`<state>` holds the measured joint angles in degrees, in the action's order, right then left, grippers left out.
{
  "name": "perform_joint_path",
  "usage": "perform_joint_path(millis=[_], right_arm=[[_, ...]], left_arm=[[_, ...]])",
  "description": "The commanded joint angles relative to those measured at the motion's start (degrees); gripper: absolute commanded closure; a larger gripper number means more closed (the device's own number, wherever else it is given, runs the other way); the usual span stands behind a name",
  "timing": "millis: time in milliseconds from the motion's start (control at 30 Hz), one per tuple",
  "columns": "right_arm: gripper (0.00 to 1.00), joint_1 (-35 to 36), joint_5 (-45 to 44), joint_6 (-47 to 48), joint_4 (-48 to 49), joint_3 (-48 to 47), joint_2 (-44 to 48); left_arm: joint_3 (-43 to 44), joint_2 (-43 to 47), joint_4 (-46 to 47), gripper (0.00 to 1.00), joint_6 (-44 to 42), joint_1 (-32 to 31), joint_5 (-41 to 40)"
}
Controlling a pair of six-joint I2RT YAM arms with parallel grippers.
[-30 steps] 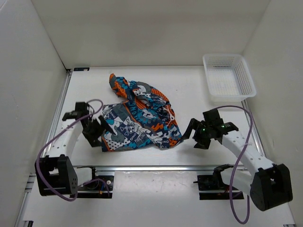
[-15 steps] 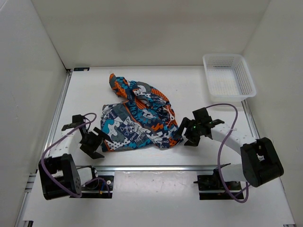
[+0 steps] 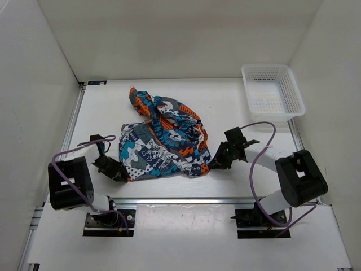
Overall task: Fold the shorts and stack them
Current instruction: Flatten the shorts out
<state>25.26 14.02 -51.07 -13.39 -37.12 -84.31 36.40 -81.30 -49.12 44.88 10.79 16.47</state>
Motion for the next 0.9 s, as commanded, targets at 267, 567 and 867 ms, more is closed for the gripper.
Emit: perform_joint_path(millis=[267, 567, 867], right_arm=[[1.0, -4.76, -7.43, 7.37, -14.11, -21.88, -1.2], [1.0, -11.01, -8.57, 17.75, -29.58, -61.82, -5.07], [1.0, -11.02, -5.67, 23.55, -33.62, -69.83, 4.67]], left_arm=[[22.19, -1.67, -2.99, 0.9, -1.82, 0.9, 1.9], [77.6, -10.28, -20.56, 0.9, -4.72, 0.9, 1.37], [86.83, -1.42, -18.82, 0.9, -4.62, 1.52, 5.94]])
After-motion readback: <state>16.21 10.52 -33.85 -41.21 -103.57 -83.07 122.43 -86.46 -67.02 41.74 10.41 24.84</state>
